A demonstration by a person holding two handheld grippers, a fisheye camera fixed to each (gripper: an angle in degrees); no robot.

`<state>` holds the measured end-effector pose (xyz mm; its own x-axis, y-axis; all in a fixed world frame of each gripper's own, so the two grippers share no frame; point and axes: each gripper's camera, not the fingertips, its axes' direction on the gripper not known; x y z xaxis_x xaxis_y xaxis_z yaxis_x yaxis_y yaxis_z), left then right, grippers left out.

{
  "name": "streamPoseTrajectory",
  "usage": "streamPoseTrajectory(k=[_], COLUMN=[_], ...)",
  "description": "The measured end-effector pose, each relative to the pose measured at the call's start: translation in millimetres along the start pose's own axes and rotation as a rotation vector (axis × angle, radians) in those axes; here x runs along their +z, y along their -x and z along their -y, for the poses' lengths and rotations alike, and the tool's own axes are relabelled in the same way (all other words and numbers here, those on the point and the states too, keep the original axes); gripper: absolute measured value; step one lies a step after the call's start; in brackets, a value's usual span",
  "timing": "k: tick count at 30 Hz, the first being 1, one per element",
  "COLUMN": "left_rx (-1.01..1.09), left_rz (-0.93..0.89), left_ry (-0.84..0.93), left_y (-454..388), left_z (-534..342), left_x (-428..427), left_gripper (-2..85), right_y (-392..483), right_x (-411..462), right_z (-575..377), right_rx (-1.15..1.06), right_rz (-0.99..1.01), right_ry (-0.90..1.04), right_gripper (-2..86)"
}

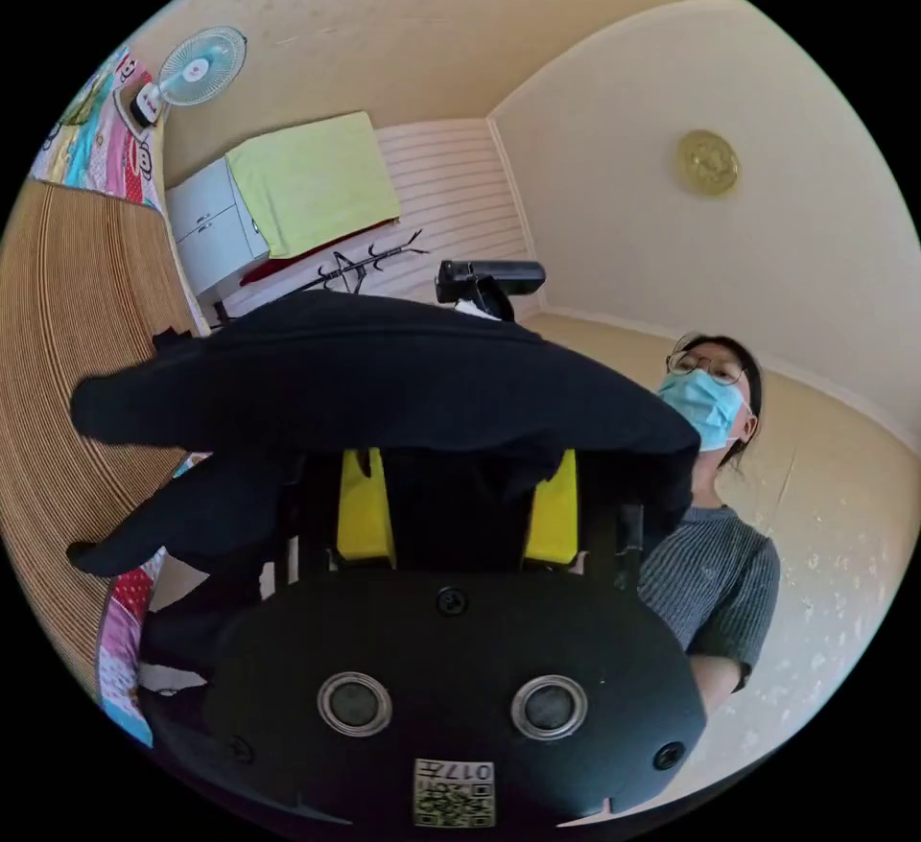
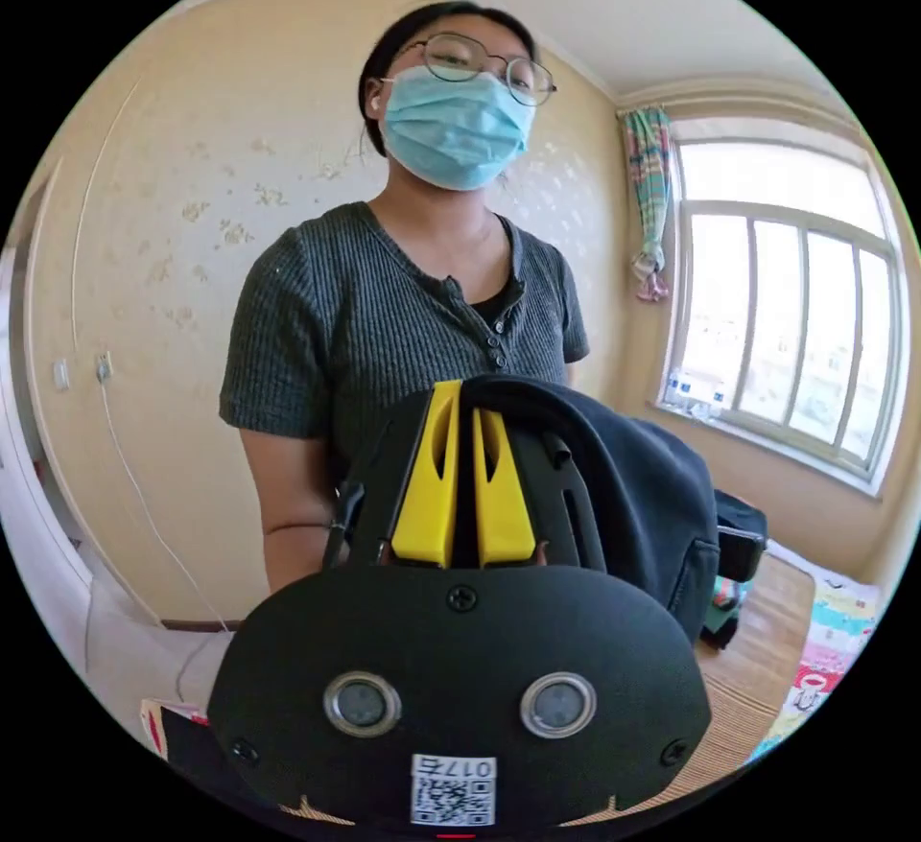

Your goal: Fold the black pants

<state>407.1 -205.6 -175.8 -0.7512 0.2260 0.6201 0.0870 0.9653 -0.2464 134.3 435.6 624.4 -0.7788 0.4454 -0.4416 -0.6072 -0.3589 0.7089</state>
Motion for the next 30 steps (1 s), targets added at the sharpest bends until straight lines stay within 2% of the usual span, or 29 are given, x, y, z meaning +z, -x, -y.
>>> streamPoseTrajectory(k=[4, 10, 13, 15, 17, 18, 19, 21, 24, 25, 28, 30], left_rx=[0.102, 0.346, 0.503, 0.596, 0.652, 0.684, 0.695, 0.703, 0.657, 0.645, 0.590, 0.560], left_rz=[0.014, 0.150, 0.373, 0.524, 0.589, 0.611, 0.616, 0.604, 0.547, 0.532, 0.469, 0.430], left_ry=[0.042, -0.037, 0.034, 0.099, 0.175, 0.247, 0.285, 0.429, 0.570, 0.590, 0.630, 0.667], left_y=[13.7, 1.3, -28.5, -42.5, -44.8, -42.8, -40.3, -20.9, 17.7, 25.6, 57.3, 75.2], left_z=[-14.2, -14.8, -16.1, -21.1, -25.9, -29.7, -31.8, -39.7, -50.0, -52.2, -58.2, -58.2], left_x=[-4.7, -35.4, -28.5, -10.9, 7.9, 23.3, 31.7, 66.9, 111.5, 119.8, 149.0, 166.9], left_gripper=[12.2, 8.2, 7.8, 7.5, 7.3, 7.2, 7.2, 7.2, 7.3, 7.3, 6.9, 6.7], right_y=[-15.0, 28.6, 55.4, 73.7, 83.5, 89.7, 91.6, 79.0, 25.6, 15.2, -38.0, -75.7], right_x=[7.3, -4.8, -22.6, -40.5, -55.0, -65.1, -69.8, -86.1, -100.7, -103.6, -123.4, -138.5], right_z=[-12.1, -27.0, -39.1, -44.0, -44.2, -45.5, -46.6, -50.8, -59.5, -62.1, -77.5, -82.8], right_rx=[0.167, 0.527, 0.727, 0.876, 0.958, 0.973, 0.971, 0.983, 1.107, 1.142, 1.352, 1.498], right_rz=[0.013, -0.373, -0.532, -0.719, -0.884, -0.968, -0.992, -0.947, -0.738, -0.725, -0.579, -0.445], right_ry=[-0.091, -0.204, -0.267, -0.317, -0.398, -0.501, -0.553, -0.653, -0.597, -0.583, -0.439, -0.275], right_gripper=[0.7, 2.3, 3.2, 4.3, 5.9, 8.7, 10.8, 19.7, 23.0, 23.2, 24.6, 27.0])
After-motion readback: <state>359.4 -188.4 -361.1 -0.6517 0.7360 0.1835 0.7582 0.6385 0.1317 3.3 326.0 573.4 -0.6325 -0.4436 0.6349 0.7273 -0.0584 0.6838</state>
